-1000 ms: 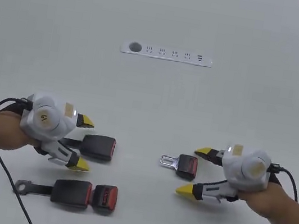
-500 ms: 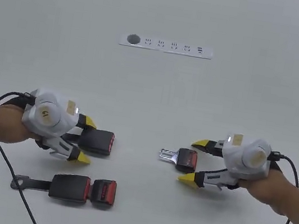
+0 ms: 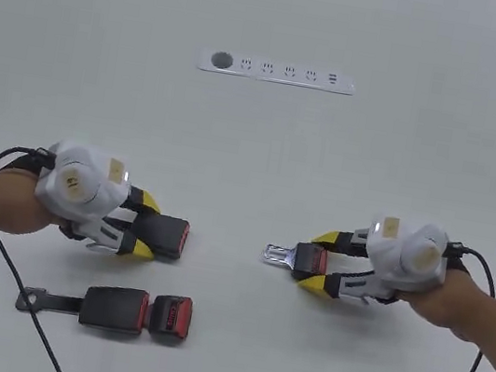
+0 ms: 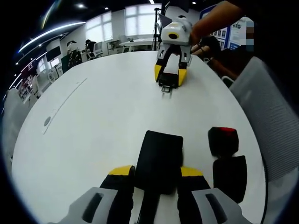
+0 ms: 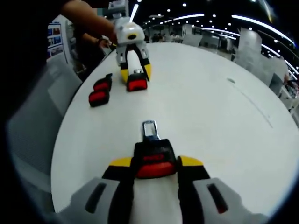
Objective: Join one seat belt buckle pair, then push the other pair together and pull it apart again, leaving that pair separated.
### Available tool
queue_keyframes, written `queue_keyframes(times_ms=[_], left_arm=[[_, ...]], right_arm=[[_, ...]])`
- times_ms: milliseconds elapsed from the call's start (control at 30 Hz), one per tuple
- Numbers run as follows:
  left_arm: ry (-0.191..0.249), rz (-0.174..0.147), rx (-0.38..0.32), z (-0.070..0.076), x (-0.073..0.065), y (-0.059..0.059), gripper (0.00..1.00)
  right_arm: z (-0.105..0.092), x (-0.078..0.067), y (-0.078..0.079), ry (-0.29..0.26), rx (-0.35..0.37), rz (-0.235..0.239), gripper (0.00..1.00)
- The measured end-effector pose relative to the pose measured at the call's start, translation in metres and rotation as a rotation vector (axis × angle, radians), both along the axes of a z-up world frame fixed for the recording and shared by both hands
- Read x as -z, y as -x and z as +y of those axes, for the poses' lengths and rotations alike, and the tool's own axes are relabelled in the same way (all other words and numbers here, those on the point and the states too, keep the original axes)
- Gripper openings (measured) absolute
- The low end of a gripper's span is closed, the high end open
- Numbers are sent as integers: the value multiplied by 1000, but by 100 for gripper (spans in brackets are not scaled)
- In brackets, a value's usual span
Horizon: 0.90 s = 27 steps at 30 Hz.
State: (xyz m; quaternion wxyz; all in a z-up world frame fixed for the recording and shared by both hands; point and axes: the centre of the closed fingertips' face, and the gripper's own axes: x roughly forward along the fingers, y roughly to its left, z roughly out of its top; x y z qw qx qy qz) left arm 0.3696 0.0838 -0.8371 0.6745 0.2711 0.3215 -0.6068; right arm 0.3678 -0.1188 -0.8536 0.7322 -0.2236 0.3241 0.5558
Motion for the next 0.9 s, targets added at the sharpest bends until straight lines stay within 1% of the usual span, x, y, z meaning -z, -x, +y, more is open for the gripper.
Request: queue_keyframes(times_ms=[100,233,567,700,900], left_arm=[[6,-2,-3,2,-1,-1,37],[8,-1,-8,3,0,-3,37],[12,0,-19,6,4,-5,36],[11,-2,-26,6,5,-5,36],[5,-3,-18,5,8,-6,36]], right_arm=[[1,0,1,-9,5,1,36],[4,0,0,-17,6,3,36],[25,1,-3,-27,-24,-9,36],[32,1,-2,-31,-33,-6,36],[44,1,-3,-46,-41,-7,36]])
